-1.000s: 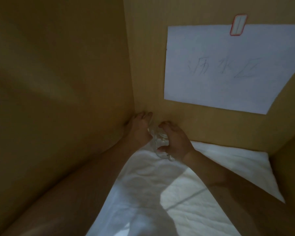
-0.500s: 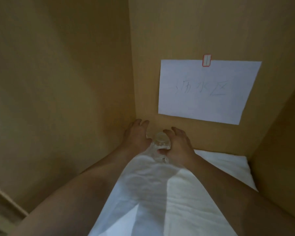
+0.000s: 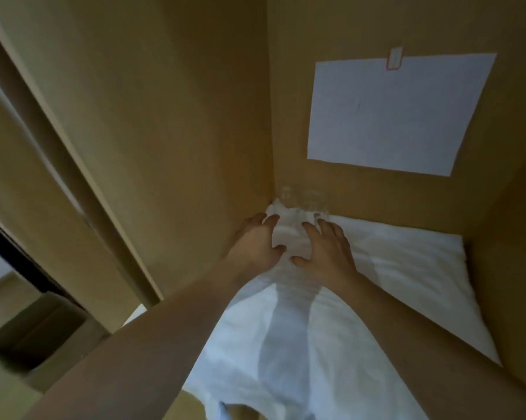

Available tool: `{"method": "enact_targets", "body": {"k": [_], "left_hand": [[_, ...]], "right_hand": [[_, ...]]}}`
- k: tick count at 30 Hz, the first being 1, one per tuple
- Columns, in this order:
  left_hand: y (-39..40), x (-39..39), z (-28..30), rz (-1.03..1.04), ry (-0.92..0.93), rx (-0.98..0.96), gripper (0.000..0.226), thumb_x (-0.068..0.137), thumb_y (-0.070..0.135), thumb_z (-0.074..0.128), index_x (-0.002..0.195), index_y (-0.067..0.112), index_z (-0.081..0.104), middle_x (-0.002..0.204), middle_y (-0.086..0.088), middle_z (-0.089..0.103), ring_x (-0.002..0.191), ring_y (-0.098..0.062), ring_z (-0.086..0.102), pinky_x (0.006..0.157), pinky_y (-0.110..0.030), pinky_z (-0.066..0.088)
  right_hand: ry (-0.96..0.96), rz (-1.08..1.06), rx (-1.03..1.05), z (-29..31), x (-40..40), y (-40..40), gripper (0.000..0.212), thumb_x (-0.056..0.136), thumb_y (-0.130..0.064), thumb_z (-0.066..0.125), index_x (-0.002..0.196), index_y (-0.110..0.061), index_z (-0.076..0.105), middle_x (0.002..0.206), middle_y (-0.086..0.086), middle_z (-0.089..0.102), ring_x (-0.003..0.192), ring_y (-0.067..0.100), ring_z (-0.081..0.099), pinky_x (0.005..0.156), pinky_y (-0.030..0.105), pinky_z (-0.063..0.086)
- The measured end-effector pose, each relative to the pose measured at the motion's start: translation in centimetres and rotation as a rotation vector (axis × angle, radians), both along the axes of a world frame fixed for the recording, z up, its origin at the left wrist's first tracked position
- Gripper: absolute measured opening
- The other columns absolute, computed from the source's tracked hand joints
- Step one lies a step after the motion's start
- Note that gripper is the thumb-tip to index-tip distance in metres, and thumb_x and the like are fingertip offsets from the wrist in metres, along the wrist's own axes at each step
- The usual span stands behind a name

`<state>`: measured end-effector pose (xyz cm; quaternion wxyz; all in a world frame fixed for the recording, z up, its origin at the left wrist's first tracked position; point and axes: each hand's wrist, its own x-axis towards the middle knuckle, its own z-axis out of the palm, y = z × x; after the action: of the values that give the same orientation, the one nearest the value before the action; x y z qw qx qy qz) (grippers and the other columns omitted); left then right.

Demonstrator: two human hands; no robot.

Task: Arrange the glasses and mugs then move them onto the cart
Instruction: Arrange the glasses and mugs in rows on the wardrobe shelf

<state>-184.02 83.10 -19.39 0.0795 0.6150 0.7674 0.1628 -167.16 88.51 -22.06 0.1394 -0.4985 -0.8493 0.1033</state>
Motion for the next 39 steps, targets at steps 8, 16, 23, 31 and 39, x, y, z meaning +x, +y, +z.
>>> {"method": "enact_targets", "body": {"k": [8,16,23,31,39], "left_hand": [[-5.9,-0.9,-0.2,-0.079,0.045,0.099,0.082,0.072,0.062,0.048,0.143,0.023,0.049,0.136,-0.009,0.058,0.123,-0.032,0.055,0.096,-0.047,0.051],[-17.2,-4.7,1.1,-0.190,0.067,0.112,0.065,0.085,0.051,0.061,0.142,0.023,0.049,0.128,-0.005,0.056,0.118,-0.031,0.052,0.095,-0.045,0.048],[-27.0,-10.2,1.8,-0.150,0.028,0.136,0.065,0.092,0.036,0.069,0.149,0.017,0.043,0.152,-0.012,0.039,0.141,-0.033,0.033,0.112,-0.041,0.036],[-33.1,-18.1,-0.4,0.018,-0.043,0.073,0.068,0.091,0.041,0.070,0.149,0.017,0.044,0.147,-0.009,0.045,0.138,-0.034,0.040,0.110,-0.043,0.040],[-33.3,-25.3,-1.9,0.169,-0.072,0.057,0.066,0.088,0.045,0.070,0.147,0.027,0.045,0.146,-0.004,0.046,0.135,-0.031,0.042,0.109,-0.044,0.043]], "right_hand": [[0.022,-0.065,0.002,2.0,0.1,-7.0,0.087,0.084,-0.061,0.066,0.155,-0.026,0.030,0.158,0.009,0.030,0.143,0.032,0.025,0.117,0.041,0.027],[0.028,-0.131,0.050,2.9,-3.6,-17.7,0.086,0.087,-0.060,0.065,0.156,-0.025,0.028,0.161,0.011,0.027,0.145,0.032,0.024,0.116,0.042,0.029],[-0.031,-0.093,0.008,2.5,-9.4,-27.3,0.085,0.089,-0.059,0.063,0.156,-0.024,0.026,0.161,0.011,0.025,0.145,0.032,0.025,0.116,0.041,0.030],[0.019,-0.003,-0.050,1.0,-16.8,-33.1,0.080,0.091,-0.052,0.065,0.155,-0.023,0.029,0.159,0.010,0.029,0.145,0.031,0.027,0.117,0.041,0.032],[-0.006,0.163,-0.107,-2.0,-25.9,-32.0,0.076,0.089,-0.055,0.063,0.153,-0.027,0.033,0.155,0.005,0.035,0.142,0.029,0.033,0.116,0.041,0.034]]}}
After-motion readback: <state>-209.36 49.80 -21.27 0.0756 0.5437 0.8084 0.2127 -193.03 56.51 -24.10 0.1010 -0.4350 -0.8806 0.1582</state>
